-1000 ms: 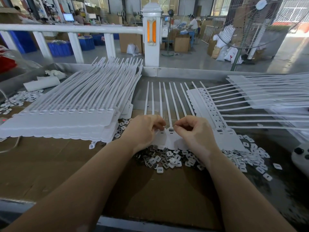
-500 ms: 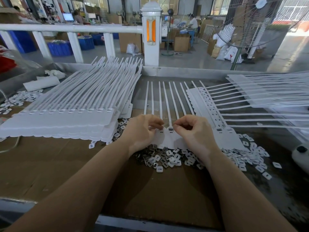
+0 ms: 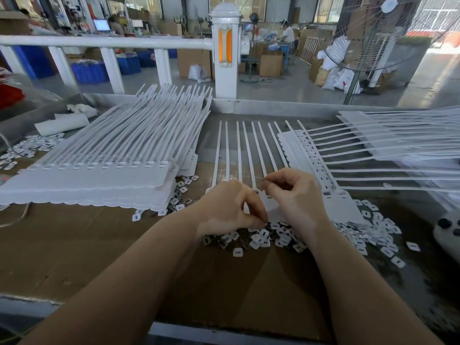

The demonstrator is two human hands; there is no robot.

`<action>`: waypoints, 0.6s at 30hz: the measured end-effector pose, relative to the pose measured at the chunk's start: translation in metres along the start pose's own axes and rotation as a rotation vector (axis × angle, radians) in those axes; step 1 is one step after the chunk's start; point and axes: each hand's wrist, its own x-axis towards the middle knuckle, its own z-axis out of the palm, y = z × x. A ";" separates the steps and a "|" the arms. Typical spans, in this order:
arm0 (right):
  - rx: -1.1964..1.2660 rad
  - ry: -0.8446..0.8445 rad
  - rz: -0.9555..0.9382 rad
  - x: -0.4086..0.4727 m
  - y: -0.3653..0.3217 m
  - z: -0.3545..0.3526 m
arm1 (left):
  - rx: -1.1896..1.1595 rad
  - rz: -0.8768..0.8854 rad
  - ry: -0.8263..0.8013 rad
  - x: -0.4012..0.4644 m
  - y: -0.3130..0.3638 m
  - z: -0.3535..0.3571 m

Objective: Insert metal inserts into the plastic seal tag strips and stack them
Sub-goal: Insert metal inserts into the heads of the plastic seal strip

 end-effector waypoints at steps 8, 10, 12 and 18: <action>0.062 0.089 -0.002 0.000 -0.004 -0.003 | -0.004 0.052 0.016 0.004 0.010 0.012; 0.051 0.107 -0.003 0.001 -0.005 -0.004 | -0.006 0.065 0.043 0.005 0.014 0.018; 0.047 0.128 0.004 0.002 -0.005 -0.004 | 0.006 0.084 0.055 0.007 0.016 0.023; 0.084 0.158 0.020 0.003 -0.005 -0.005 | 0.141 0.097 0.050 0.011 0.019 0.030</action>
